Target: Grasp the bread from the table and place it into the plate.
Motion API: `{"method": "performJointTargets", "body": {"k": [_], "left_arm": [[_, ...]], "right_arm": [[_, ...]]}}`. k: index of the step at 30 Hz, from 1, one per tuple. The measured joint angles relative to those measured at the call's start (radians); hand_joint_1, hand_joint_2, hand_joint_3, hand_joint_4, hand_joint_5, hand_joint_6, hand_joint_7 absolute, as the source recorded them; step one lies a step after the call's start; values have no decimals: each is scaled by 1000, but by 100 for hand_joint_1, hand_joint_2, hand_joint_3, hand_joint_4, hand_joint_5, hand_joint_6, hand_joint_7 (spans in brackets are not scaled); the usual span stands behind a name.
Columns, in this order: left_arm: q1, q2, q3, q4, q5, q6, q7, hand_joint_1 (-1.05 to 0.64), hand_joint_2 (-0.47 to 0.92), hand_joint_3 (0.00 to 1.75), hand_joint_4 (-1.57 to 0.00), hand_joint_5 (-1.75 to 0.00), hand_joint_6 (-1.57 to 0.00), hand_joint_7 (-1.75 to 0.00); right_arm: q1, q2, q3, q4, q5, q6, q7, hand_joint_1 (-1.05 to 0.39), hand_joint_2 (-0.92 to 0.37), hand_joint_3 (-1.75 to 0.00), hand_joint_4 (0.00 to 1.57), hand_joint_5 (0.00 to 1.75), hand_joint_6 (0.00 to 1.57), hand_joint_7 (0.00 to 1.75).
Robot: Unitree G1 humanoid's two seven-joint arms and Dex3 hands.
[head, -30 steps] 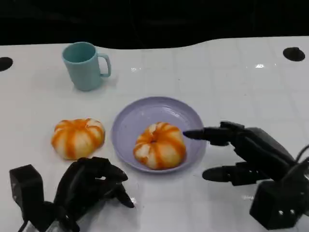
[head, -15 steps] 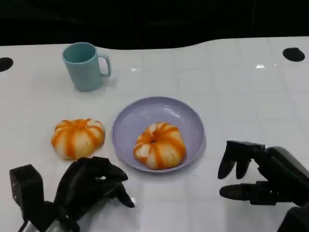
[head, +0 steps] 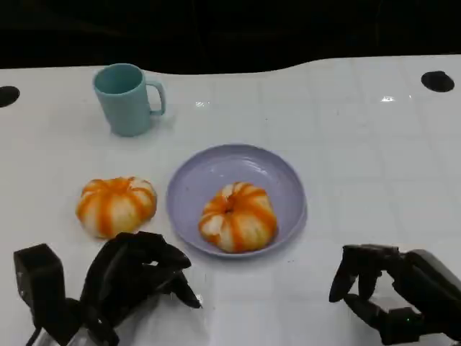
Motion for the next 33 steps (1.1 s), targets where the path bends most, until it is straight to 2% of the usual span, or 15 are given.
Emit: {"method": "performJointTargets", "body": {"k": [7,13,22,33], "left_arm": [[6,0,-1,-8,0,5,0,-105,72,0,-157,-58,-157,-19],[7,1,0,-10,-1,14,0,-105,71,0,-157,-58,-157,-19],[7,4,2,-9,-4,14,-1,-105,71,0,-157,-57,-157,-17],[6,12,4,-5,-7,14,-1,-105,71,0,-157,-57,-157,-18]], "right_arm": [[0,5,1,24,-31,-24,-32,-10,-46,-137,72,175,63,152],[0,5,8,25,-48,-25,-39,-11,-45,-136,73,175,63,155],[-8,14,13,43,-57,-29,-52,-12,-43,-135,73,175,66,148],[-25,22,13,75,-41,-55,-52,-11,-42,-135,72,175,65,148]]}}
